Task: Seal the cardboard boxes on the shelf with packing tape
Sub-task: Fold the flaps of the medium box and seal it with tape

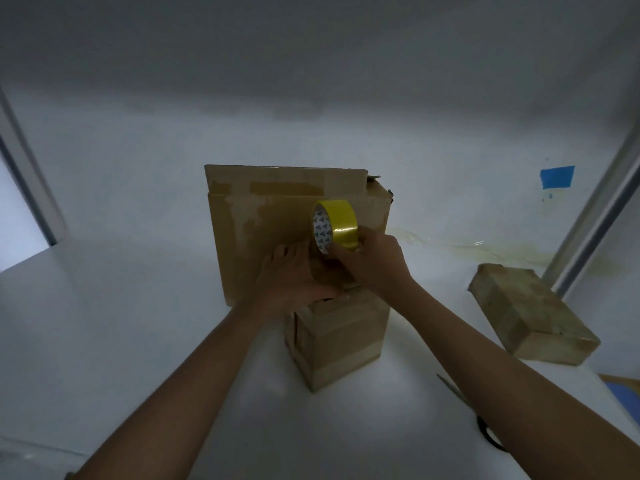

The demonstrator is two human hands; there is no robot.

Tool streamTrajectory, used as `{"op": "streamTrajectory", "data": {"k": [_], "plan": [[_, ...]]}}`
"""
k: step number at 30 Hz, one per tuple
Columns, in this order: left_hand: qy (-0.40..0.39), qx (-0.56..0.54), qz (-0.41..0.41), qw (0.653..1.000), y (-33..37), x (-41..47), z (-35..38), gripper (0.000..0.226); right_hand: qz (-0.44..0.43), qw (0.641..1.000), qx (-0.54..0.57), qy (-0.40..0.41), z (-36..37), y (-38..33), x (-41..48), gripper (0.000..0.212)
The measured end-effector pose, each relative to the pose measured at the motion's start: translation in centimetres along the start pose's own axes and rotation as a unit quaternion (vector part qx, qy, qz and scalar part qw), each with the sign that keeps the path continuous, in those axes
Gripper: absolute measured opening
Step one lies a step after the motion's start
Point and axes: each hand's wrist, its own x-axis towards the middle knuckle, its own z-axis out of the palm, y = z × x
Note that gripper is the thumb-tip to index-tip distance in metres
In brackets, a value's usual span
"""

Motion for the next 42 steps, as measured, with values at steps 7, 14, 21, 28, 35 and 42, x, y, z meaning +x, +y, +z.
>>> {"op": "streamTrajectory", "data": {"k": [7, 14, 21, 28, 35, 42], "plan": [[-0.006, 0.031, -0.022, 0.999, 0.4, 0.0, -0.1, 0.116, 0.040, 0.998, 0.026, 0.043, -2.8, -0.5, -0.7, 0.048], [-0.013, 0.046, -0.029, 0.998, 0.3, 0.0, -0.3, 0.119, 0.093, 0.994, 0.054, 0.013, -5.4, -1.1, -2.4, 0.059], [-0.023, 0.056, -0.024, 0.998, 0.3, -0.2, -0.6, 0.118, 0.158, 0.986, 0.045, -0.011, -7.8, -2.4, -4.2, 0.054], [-0.036, 0.065, -0.023, 0.997, 0.8, -0.3, -0.8, 0.118, 0.201, 0.971, 0.012, -0.131, -9.9, -3.2, -4.9, 0.046], [-0.053, 0.084, -0.016, 0.995, 1.1, -0.3, -1.1, 0.120, 0.207, 0.964, -0.029, -0.165, -10.1, -2.6, -5.4, 0.048], [-0.075, 0.083, -0.013, 0.994, 1.1, -0.1, -1.5, 0.124, 0.197, 0.960, -0.099, -0.169, -9.5, -1.6, -6.3, 0.050]]}}
